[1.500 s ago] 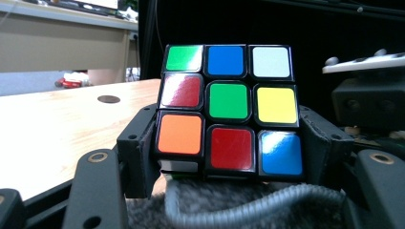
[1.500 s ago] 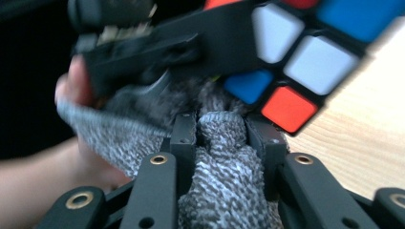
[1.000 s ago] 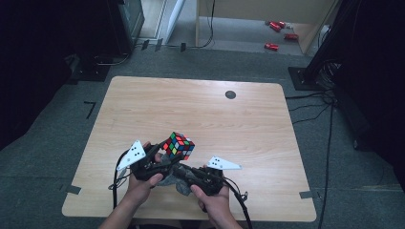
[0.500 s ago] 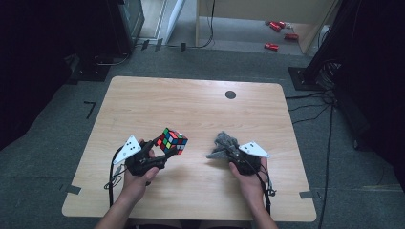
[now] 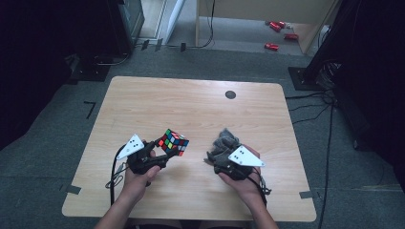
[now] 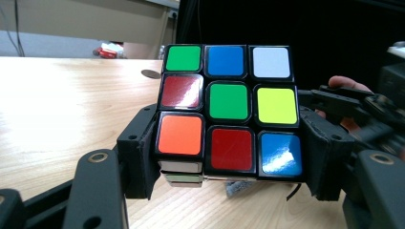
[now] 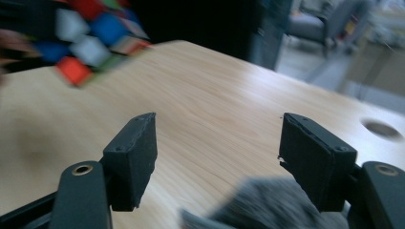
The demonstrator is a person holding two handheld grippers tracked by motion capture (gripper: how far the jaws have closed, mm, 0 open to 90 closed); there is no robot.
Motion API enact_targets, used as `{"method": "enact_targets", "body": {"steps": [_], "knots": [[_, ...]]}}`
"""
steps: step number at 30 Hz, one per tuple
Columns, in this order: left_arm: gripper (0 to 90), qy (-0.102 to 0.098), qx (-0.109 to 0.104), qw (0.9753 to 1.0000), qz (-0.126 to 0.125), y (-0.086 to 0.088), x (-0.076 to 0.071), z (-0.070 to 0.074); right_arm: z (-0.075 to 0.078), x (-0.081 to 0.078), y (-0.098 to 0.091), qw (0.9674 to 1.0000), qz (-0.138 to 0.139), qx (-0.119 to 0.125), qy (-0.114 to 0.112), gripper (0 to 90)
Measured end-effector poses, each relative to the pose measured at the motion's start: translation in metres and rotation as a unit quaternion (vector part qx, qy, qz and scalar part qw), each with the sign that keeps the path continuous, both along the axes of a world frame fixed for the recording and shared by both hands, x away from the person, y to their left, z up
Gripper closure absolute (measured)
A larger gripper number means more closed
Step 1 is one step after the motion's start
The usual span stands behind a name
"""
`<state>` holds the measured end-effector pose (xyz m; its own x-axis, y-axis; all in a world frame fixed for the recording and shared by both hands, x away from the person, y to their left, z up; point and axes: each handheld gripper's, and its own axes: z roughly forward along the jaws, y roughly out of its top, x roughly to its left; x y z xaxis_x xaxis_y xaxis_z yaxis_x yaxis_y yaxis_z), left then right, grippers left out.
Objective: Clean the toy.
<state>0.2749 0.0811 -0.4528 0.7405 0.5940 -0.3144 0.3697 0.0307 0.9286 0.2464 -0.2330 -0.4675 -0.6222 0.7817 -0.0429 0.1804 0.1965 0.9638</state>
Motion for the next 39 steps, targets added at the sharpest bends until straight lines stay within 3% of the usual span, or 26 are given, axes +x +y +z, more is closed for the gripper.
{"method": "enact_targets", "body": {"steps": [3, 5, 10, 17, 22, 26, 33, 39], "knots": [[34.5, 0.008, 0.002, 0.9999, -0.011, -0.002, 0.000, 0.001, 0.001, -0.007, 0.019, 0.9985, 0.048, -0.003, -0.026, 26.3], [34.4, 0.012, 0.004, 0.9997, -0.021, -0.005, 0.000, 0.001, 0.000, -0.012, 0.030, 0.9967, 0.066, -0.014, -0.045, 24.5], [34.4, 0.028, 0.017, 0.9985, -0.045, -0.013, -0.001, -0.001, -0.003, -0.019, 0.046, 0.9934, 0.091, -0.027, -0.064, 21.4], [34.3, 0.043, 0.012, 0.9970, -0.063, -0.023, -0.005, -0.001, -0.011, -0.021, 0.057, 0.9933, 0.077, -0.043, -0.075, 18.1], [34.2, 0.041, 0.012, 0.9956, -0.083, -0.032, -0.010, -0.001, -0.012, -0.022, 0.061, 0.9944, 0.054, -0.046, -0.079, 18.8], [34.1, 0.053, -0.005, 0.9943, -0.092, -0.035, -0.011, 0.000, -0.013, -0.022, 0.059, 0.9942, 0.038, -0.051, -0.086, 22.1], [33.3, 0.079, -0.033, 0.9908, -0.105, -0.036, -0.010, -0.002, -0.014, -0.024, 0.062, 0.9927, 0.034, -0.062, -0.098, 30.5], [32.8, 0.086, -0.034, 0.9896, -0.110, -0.036, -0.007, -0.004, -0.014, -0.023, 0.060, 0.9925, 0.040, -0.071, -0.090, 32.5]]}}
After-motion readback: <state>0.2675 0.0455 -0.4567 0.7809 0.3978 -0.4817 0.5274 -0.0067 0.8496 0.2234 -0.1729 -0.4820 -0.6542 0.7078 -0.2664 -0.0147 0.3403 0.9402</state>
